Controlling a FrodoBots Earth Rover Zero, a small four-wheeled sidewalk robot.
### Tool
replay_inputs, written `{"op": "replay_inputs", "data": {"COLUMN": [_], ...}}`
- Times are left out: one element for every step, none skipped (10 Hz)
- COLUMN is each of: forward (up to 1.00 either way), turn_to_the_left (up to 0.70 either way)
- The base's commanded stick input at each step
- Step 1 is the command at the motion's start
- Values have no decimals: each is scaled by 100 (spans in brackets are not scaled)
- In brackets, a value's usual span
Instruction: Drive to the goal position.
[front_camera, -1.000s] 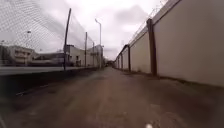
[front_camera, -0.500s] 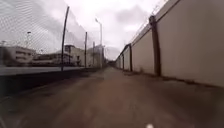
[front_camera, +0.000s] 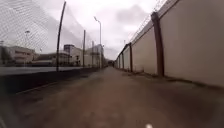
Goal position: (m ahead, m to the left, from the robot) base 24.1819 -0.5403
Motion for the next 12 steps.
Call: {"op": "replay_inputs", "data": {"forward": [70, 70, 70, 70, 70, 70, 70, 70, 70, 70, 70, 70], "turn_to_the_left": [0, 0, 0, 0, 0, 0, 0, 0, -5, -21, -31, -35]}}
